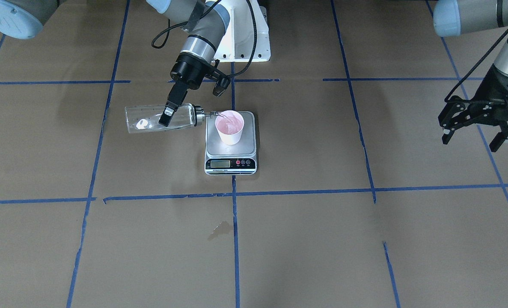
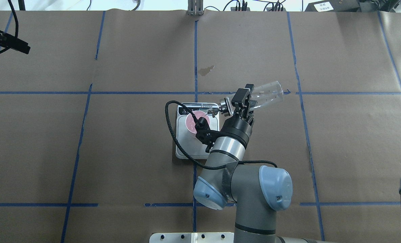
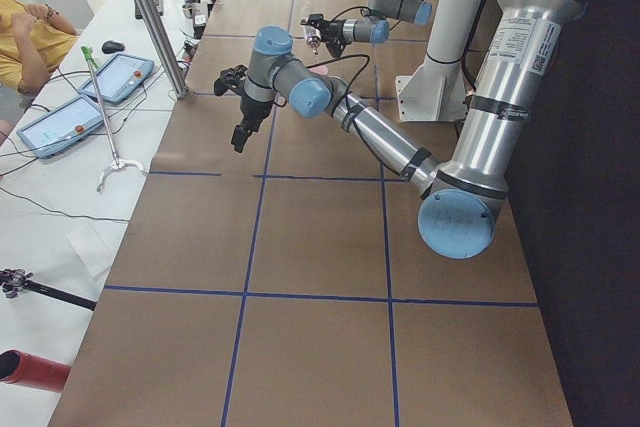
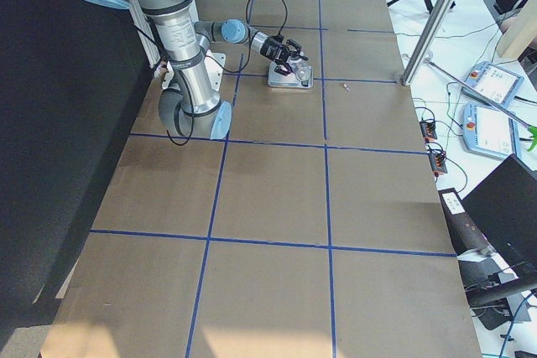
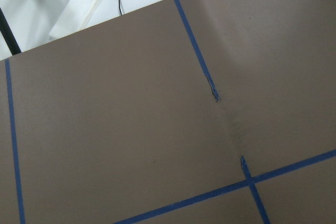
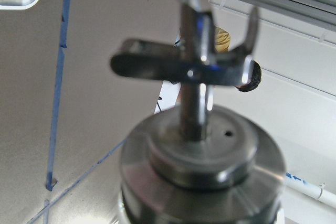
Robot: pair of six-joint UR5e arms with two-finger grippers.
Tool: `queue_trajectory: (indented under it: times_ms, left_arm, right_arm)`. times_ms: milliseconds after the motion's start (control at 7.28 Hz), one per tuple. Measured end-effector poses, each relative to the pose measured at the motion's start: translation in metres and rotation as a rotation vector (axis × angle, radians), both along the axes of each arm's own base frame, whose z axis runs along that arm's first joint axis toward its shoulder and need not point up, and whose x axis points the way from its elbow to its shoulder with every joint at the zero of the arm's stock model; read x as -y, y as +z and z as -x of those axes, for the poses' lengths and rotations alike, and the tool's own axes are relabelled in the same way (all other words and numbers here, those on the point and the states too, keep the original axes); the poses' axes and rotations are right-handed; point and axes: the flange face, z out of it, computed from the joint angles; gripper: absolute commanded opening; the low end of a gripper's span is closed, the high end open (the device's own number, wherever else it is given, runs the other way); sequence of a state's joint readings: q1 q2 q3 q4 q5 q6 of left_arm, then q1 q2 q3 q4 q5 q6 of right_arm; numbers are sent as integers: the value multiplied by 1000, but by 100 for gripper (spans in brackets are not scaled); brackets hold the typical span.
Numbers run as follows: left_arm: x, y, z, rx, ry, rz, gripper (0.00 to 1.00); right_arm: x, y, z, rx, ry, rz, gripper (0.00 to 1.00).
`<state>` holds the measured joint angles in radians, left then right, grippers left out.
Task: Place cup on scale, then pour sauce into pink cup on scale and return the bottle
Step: 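Tilt the bottle spout down into the pink cup with the right gripper, then tilt the bottle upright and move it back away from the cup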
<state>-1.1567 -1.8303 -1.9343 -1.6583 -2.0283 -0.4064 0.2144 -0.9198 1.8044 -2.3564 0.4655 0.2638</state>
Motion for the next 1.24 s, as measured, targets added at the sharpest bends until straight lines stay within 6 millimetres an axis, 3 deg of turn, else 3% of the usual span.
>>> queue_trajectory:
  times_ms: [275,687,1100,1237]
  left_arm:
    - [0,-1,0,-2,0,-2,98]
    - [-1,-2,0,-3,-1,-3,98]
    - [0,-3,1,-4,-2,-4,98]
    - [0,-2,1,-3,-2,-3,98]
  right_arm:
    - [1,1,-3,88,45,-13,0]
    - [-6,16,-2,359,179,-45,0]
    - [-17,13,7,748,316,-25,0]
    - [-19,19,0,933,381,9,0]
